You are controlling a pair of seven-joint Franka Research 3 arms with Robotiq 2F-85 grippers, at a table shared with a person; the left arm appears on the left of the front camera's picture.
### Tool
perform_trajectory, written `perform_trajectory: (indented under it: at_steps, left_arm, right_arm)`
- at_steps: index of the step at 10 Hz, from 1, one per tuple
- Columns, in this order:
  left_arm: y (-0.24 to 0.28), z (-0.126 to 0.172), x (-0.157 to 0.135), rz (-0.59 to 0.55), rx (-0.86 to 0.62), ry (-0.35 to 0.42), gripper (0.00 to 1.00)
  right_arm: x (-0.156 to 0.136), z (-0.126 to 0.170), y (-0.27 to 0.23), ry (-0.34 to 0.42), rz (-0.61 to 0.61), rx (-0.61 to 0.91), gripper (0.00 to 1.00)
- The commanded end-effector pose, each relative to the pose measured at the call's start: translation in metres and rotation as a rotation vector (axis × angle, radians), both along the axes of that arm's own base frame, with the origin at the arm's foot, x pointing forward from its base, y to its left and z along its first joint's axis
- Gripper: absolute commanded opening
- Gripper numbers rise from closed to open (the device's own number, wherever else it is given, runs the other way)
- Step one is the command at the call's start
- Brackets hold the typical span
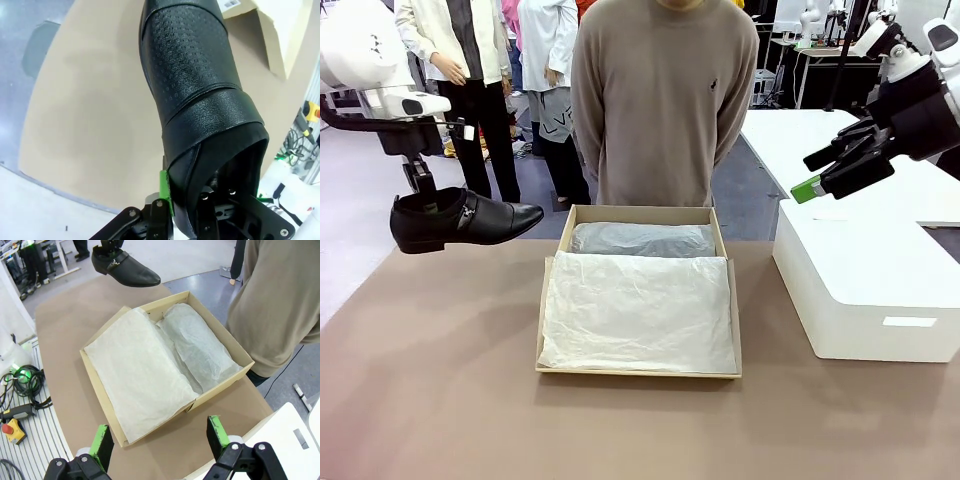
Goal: Pack the shoes into the box.
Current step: Place the other shoe of the Shoes into the Shoes Box.
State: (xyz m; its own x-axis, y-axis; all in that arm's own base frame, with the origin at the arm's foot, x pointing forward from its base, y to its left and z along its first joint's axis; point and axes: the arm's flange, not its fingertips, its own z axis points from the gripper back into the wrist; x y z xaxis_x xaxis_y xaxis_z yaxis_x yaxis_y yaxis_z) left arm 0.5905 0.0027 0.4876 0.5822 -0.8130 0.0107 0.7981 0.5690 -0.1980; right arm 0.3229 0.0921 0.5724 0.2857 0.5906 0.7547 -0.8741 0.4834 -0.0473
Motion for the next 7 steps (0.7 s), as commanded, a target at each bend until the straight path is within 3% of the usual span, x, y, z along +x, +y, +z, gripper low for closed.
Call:
perform_trajectory:
  at_steps: [1,2,4,7]
  left_arm:
    - [0.000,0.002,0.000,-0.001,0.000,-0.003,0.00]
    - [-0.004,-0.001,-0.002,0.154,-0.001,-0.005,0.00]
    - [-0.024,0.017,-0.011,0.276,-0.008,-0.057,0.00]
    - [-0.053,0.039,-0.021,0.564,0.014,0.034,0.00]
  right_arm:
    - [0.002,0.000,0.000,-0.006,0.016,0.018,1.00]
    - [0.002,0.000,0.000,-0.006,0.016,0.018,1.00]
    - [0.002,0.000,0.000,-0.006,0.016,0.018,1.00]
    - [0.002,0.000,0.000,-0.006,0.016,0.018,1.00]
